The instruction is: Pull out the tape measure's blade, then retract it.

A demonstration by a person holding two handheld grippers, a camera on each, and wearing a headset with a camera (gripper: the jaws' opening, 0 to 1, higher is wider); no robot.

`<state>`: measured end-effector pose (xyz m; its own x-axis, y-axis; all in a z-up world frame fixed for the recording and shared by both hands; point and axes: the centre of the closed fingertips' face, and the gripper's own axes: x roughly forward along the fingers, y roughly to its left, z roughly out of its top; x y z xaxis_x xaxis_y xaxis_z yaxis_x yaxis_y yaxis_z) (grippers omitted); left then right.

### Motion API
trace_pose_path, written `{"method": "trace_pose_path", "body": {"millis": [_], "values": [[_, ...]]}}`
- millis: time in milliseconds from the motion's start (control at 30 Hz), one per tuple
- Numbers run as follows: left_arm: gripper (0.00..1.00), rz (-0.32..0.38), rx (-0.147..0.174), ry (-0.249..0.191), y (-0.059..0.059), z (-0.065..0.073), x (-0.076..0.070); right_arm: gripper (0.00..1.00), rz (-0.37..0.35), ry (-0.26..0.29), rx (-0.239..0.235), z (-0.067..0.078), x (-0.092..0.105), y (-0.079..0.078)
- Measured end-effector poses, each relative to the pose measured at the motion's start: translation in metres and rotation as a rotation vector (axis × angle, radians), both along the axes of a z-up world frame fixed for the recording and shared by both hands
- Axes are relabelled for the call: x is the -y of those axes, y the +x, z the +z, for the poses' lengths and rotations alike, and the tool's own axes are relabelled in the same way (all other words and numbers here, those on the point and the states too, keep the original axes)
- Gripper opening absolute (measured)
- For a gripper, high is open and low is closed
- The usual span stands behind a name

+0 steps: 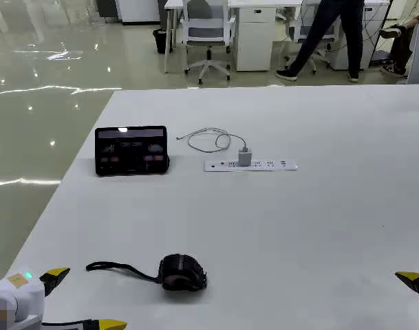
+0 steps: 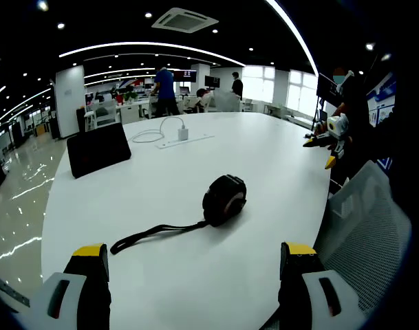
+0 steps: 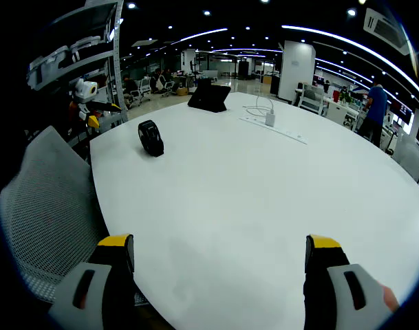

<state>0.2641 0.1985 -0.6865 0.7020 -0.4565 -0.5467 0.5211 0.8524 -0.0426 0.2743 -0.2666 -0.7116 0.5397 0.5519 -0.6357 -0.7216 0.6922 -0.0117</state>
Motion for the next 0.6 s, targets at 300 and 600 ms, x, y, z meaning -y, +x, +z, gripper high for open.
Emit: {"method": "trace_pose_path", "body": {"millis": [300,600], "values": [[1.00,-0.007,-0.011,0.016,0.003,-0.010,-0.005,0.99,0.010,-0.013,-0.010,-0.002,0.001,-0.002],[1.00,-0.047,0.010,0.024,0.005,-0.014,-0.009,1.00,0.014,-0.019,0.024,0.004,0.002,0.003]]}}
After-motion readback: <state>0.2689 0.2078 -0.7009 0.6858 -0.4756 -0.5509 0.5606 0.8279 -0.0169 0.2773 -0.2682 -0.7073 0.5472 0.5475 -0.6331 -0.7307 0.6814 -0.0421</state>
